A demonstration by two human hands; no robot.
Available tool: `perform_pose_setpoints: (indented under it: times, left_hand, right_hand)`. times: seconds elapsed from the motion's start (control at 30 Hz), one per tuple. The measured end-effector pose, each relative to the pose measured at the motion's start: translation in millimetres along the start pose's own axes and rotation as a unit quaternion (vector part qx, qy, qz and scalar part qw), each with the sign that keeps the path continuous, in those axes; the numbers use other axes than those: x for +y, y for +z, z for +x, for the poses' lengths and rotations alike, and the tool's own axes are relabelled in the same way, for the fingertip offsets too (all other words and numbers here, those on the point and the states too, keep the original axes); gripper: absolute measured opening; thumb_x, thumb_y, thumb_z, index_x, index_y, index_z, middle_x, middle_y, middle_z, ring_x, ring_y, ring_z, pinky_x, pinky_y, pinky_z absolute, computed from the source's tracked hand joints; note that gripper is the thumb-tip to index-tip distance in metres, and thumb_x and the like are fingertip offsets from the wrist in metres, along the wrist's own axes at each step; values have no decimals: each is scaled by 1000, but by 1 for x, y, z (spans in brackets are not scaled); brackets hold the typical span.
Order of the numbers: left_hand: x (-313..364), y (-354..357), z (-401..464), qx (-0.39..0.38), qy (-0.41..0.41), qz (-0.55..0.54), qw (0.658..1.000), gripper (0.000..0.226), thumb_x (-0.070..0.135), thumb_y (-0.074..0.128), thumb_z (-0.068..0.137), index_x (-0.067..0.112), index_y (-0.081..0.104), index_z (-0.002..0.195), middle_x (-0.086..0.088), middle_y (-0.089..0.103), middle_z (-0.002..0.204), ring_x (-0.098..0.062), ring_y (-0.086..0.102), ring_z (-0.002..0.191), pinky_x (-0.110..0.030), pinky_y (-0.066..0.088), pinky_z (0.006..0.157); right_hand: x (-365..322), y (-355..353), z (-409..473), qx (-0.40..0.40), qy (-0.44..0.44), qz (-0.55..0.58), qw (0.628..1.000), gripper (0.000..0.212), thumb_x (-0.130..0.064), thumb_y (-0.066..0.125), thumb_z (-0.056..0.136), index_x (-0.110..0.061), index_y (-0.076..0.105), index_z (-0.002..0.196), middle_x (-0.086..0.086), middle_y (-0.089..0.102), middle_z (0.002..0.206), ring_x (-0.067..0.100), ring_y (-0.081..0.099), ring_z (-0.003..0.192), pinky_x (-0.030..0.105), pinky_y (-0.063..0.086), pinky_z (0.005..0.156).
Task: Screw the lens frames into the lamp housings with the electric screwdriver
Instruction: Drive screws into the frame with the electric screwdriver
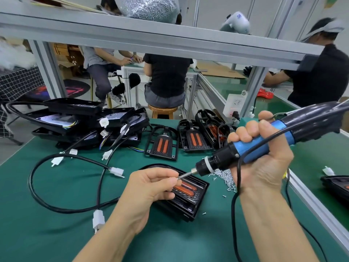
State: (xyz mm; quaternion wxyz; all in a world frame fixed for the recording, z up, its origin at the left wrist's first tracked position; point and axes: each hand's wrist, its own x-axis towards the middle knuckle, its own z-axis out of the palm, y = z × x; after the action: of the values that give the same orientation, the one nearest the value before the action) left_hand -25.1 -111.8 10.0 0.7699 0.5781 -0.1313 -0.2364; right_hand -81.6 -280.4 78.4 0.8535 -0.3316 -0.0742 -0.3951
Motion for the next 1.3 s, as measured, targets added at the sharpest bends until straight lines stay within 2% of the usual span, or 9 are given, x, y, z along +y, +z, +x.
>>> perform_pose_setpoints:
  times: [0.1,0.4,0.5,0.57,0.63,0.8,0.97,1.13,1.3]
  left_hand:
    - [-1,-1,2,7,27,35,999,24,-10,67,74,12,77,70,-16,72,74,-18,71,72,-20,53,55]
    - [3,-19,9,3,49,81,996,24,-10,68,74,11,78,72,-14,73,76,-15,69,68,-20,54,60]
    - [7,-28,13,10,49,168,984,20,-4,71,76,15,79,77,-9,74,76,-14,65,66,-21,53,65]
    - [10,-37,15,13,68,273,960,19,4,72,78,22,79,78,-2,75,78,-11,63,70,-21,50,72]
    - [14,-49,16,50,99,346,932,23,8,73,79,29,77,75,9,74,77,-2,63,69,-16,45,71]
    - [12,-69,16,103,121,327,931,22,9,71,81,31,75,74,14,71,76,3,58,65,-5,40,66]
    - [-8,-60,17,123,123,363,915,20,9,69,83,28,71,78,14,67,70,7,52,61,-5,37,61]
    - [-17,-57,18,124,132,404,897,29,11,68,83,38,64,76,4,67,82,2,55,76,-5,36,70]
    - [-22,-60,18,127,127,413,893,29,12,67,83,39,64,77,4,66,81,1,55,76,-6,36,69]
  right_hand:
    - [2,0,-1,-14,-5,-10,1000,16,-9,47,76,-18,52,88,-8,47,56,6,44,48,19,43,55]
    - [24,-2,6,16,23,23,999,16,-9,50,75,-19,53,87,-7,45,59,7,45,49,20,44,55]
    - [36,3,8,16,41,21,999,18,-7,51,72,-18,52,86,-5,46,57,8,45,48,20,44,54]
    - [42,7,10,11,49,1,999,20,-5,52,71,-17,51,86,-5,46,56,8,45,47,21,44,53]
    - [47,10,12,7,53,-11,999,21,-4,53,70,-17,52,87,-5,46,56,8,45,47,21,44,53]
    - [59,9,15,2,74,-32,997,22,-4,53,69,-17,52,86,-5,45,56,9,45,47,22,43,53]
    - [83,13,12,-18,92,-79,992,24,1,54,68,-15,53,86,-2,46,52,12,46,45,22,41,50]
    - [96,11,10,-56,82,-119,988,23,2,53,70,-12,51,89,-2,48,50,13,45,44,24,43,50]
    - [100,7,7,-60,95,-125,986,22,0,54,70,-12,52,88,-1,48,49,14,46,44,24,43,51]
